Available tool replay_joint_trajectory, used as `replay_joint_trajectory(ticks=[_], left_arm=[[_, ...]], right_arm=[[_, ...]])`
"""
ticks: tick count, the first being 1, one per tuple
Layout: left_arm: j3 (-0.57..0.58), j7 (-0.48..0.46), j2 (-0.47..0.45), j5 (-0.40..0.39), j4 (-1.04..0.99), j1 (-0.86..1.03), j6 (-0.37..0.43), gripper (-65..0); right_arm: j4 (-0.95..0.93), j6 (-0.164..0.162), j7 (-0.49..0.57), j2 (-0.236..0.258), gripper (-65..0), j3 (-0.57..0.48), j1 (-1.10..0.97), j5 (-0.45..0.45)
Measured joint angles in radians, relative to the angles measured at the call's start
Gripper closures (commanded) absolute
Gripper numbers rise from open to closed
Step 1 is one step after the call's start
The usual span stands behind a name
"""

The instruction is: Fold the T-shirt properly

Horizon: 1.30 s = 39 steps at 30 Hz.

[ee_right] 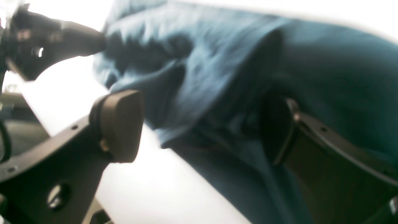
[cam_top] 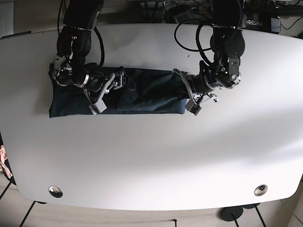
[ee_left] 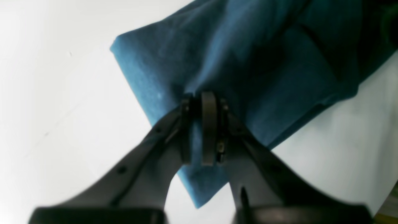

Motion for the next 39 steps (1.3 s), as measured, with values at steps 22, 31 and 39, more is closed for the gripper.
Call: replay_joint_trajectory(ticks=[22,31,39], left_arm=[[-0.005,-0.048,-0.055,-0.022,-0.084,0.011,-0.008,-3.1],[-0.003,-0.018,-0.045,-0.003,0.04,0.011,-0.004,-3.3],[0.039,-0.015,0.045,0.004,0.068,-0.092,-0.003,-3.3]], right_arm=[[-0.099,0.003,-0.067,0.192,-19.8,-0.056,0.112,0.023],[0.189,0.004,-0.093,0.183,-53.9,0.1,0.031,0.144],[-0.082,0.003,-0.089,0.276,-53.9,0.551,0.045,0.157]])
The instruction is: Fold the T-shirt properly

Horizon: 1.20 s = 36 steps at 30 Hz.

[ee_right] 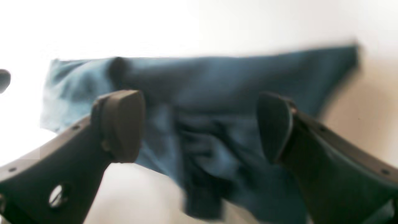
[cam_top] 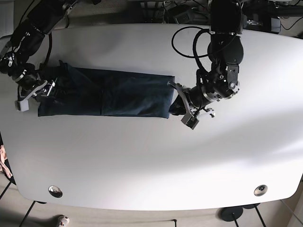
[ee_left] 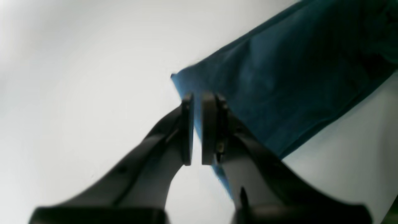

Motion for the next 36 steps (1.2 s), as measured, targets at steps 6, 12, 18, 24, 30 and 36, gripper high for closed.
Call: replay_joint_trajectory(ticks=[6,12,18,24,30,36], left_arm=[[0.082,-0.06,0.061,-0.009,-0.193,-0.059,0.0,-3.1],[0.079,-0.103,0.064,-0.01,-0.331,-0.063,0.0,-3.1],[0.072,-0.115,0.009,-0.026,-0.341,-0.063,-0.004,-3.1],[0.024,-0.114,-0.012,-0.026,-0.34,-0.063,-0.004,-3.1],[0.027,-0.12,-0.008,-0.031,-0.34,-0.053,-0.004,-3.1],[0.031,-0.122,-0.002,-0.033,-0.34,-0.048,-0.004,-3.2]], right_arm=[[-0.338,-0.001,0.175,0.141,-53.9,0.023,-0.006,-0.001],[-0.497,-0.004,0.312,0.2,-53.9,-0.035,-0.007,-0.001],[-0.441,0.01,0.376,0.112,-53.9,-0.171,-0.019,0.049],[-0.415,0.021,0.388,0.039,-30.8,-0.214,-0.018,0.067],[-0.382,0.007,0.323,0.063,-1.9,-0.22,-0.012,0.023],[-0.011,0.003,0.157,0.026,-1.9,-0.196,-0.034,0.016]])
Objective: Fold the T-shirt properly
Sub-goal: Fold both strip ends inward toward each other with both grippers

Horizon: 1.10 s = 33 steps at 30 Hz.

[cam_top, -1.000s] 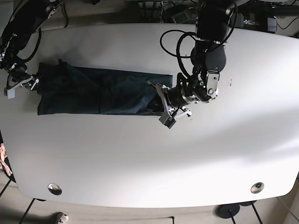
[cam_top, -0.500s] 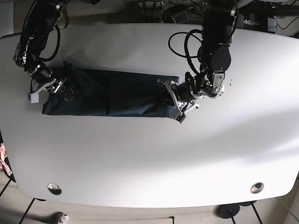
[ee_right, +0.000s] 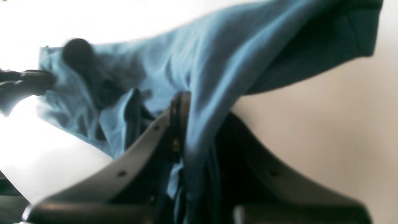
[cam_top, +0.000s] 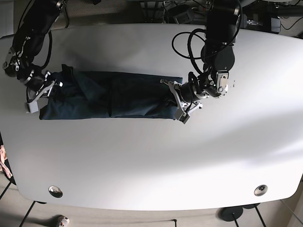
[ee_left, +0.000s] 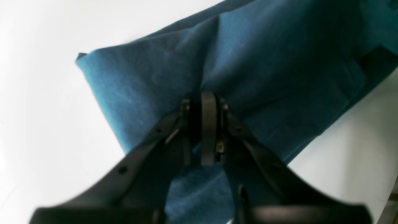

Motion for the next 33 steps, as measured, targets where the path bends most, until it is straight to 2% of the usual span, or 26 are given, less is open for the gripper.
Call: replay_joint_trajectory(ticks=[2,4,5,8,11,13,15,19,22,25,29,32,33], left_arm=[[0.0,0.0,0.0,0.0,0.0,0.0,0.0,-3.3],[0.0,0.0,0.0,0.0,0.0,0.001,0.0,-3.3],[0.0,-0.006,0.003,0.0,0.0,0.005,0.001,-3.3],[-0.003,-0.007,0.026,0.003,0.0,0.008,0.005,-3.3],[-0.002,-0.008,0.036,0.004,-0.001,0.011,0.005,-3.5],[-0.004,-0.007,0.044,0.005,-0.001,0.011,0.005,-3.5],[-0.003,-0.004,0.05,0.008,-0.001,0.011,0.005,-3.5],[-0.003,-0.004,0.05,0.007,-0.002,0.011,0.005,-3.5],[-0.004,-0.004,0.05,0.007,-0.002,0.011,0.004,-3.5],[-0.005,0.0,0.05,0.007,-0.002,0.011,0.004,-3.5],[-0.005,0.0,0.05,0.007,-0.002,0.011,0.005,-3.5],[-0.005,0.002,0.052,0.007,-0.001,0.01,0.004,-3.5],[-0.008,0.008,0.061,0.008,-0.001,0.008,0.005,-3.5]], right_arm=[[0.132,0.001,-0.1,-0.069,-1.9,0.037,0.0,0.0],[0.219,0.0,-0.172,-0.127,-1.9,0.035,0.0,-0.003],[0.292,0.0,-0.213,-0.175,-1.9,0.018,0.0,-0.016],[0.41,0.0,-0.226,-0.288,-1.9,-0.109,0.001,-0.014],[0.403,0.001,-0.209,-0.334,-1.9,-0.203,-0.001,-0.021],[0.38,0.0,-0.156,-0.344,-1.9,-0.284,0.003,-0.055],[0.333,0.0,-0.109,-0.351,-1.9,-0.375,0.023,-0.127],[0.222,0.001,0.043,-0.347,-2.1,-0.531,0.055,-0.242],[0.191,0.0,0.049,-0.333,-2.1,-0.573,0.059,-0.367],[0.191,0.001,0.05,-0.303,-3.8,-0.583,0.061,-0.368],[0.191,0.0,0.05,-0.299,-18.4,-0.581,0.061,-0.369],[0.19,0.001,0.058,-0.312,-33.3,-0.587,0.061,-0.369],[0.19,0.0,0.074,-0.33,-40.6,-0.584,0.06,-0.38]])
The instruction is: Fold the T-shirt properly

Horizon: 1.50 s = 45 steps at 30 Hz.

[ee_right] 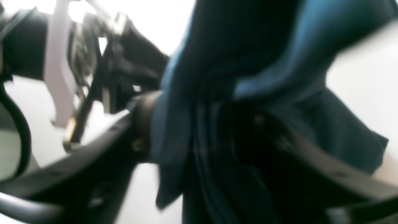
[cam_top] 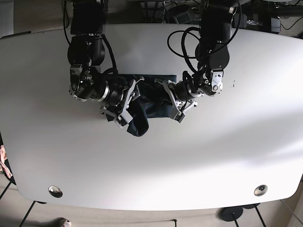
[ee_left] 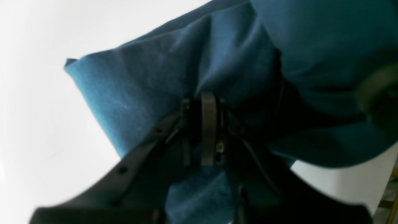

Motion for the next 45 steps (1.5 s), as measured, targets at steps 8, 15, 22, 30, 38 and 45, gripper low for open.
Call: replay_joint_trajectory(ticks=[8,15,22,30,38,45], left_arm=[[-0.054,0.024,0.011,0.008,0.292,0.063,0.002,-3.3],[-0.226,0.026,-0.13,0.015,0.447,0.158,0.003,-3.3],[-0.276,0.029,-0.203,0.022,0.451,0.174,0.003,-3.5],[0.013,0.028,-0.083,0.022,0.483,0.173,0.003,-3.5],[0.109,0.025,-0.061,0.019,0.395,0.246,0.003,-3.5],[0.021,0.005,-0.098,0.011,0.148,0.121,-0.003,-3.5]], right_arm=[[0.151,0.001,0.023,-0.019,-57.1,0.083,-0.022,0.02],[0.184,0.0,0.013,0.01,-56.9,0.187,-0.06,0.009],[0.151,0.001,0.027,0.02,-55.6,0.196,-0.046,0.001],[-0.294,-0.004,0.23,0.124,-12.5,0.187,0.138,-0.007],[-0.628,-0.008,0.538,0.234,-9.7,0.055,0.214,-0.004],[-0.657,-0.008,0.579,0.262,-9.5,0.05,0.181,0.004]])
